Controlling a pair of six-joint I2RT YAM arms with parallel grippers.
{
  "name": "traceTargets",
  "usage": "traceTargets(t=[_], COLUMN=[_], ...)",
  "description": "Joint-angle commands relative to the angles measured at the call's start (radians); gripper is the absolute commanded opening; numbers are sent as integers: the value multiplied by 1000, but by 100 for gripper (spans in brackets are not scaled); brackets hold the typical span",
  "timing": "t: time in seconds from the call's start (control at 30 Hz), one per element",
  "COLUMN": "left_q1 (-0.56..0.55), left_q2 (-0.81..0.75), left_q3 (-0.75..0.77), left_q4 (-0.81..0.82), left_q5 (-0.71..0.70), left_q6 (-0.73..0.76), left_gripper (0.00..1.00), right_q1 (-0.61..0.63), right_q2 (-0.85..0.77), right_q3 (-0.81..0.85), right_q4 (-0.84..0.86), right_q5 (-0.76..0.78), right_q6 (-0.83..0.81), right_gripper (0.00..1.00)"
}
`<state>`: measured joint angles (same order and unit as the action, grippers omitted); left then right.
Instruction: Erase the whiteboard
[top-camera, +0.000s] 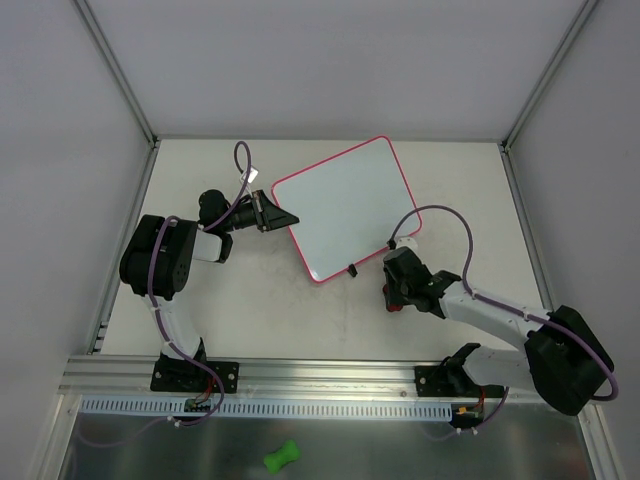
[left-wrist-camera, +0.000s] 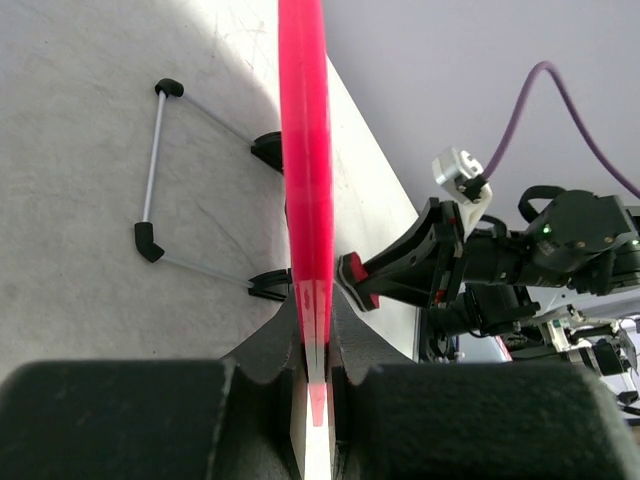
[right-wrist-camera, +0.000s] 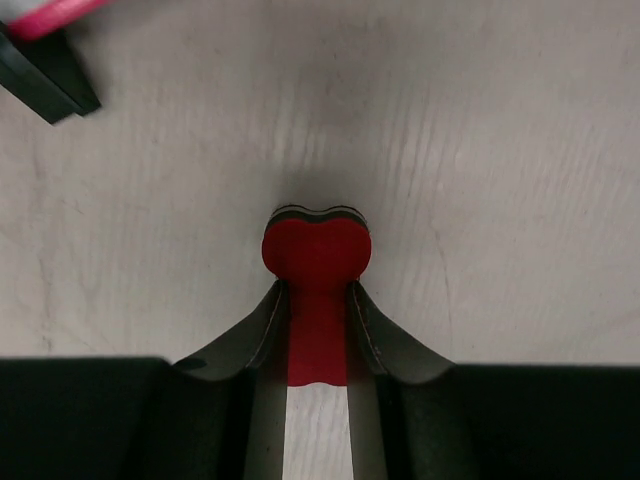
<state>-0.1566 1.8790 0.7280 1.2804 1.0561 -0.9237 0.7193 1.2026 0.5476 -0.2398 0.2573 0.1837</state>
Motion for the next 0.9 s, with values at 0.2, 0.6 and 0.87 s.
traceTargets(t=[0.2,0.6,0.87], left_q1=[-15,-8,-3], left_q2=[-3,-1,-8], left_q3=[28,25,21], left_q4=[381,379,381], left_q5=[93,87,85], left_q6=[-18,-23,-24], left_gripper=[0,15,24], right_q1=[-3,-1,-3], right_q2=[-40,-35,-28], right_q3=[-34,-12,11], right_q4=[8,8,8], right_q5=[-43,-55,-61], right_q6=[76,57,40], right_gripper=[2,64,75])
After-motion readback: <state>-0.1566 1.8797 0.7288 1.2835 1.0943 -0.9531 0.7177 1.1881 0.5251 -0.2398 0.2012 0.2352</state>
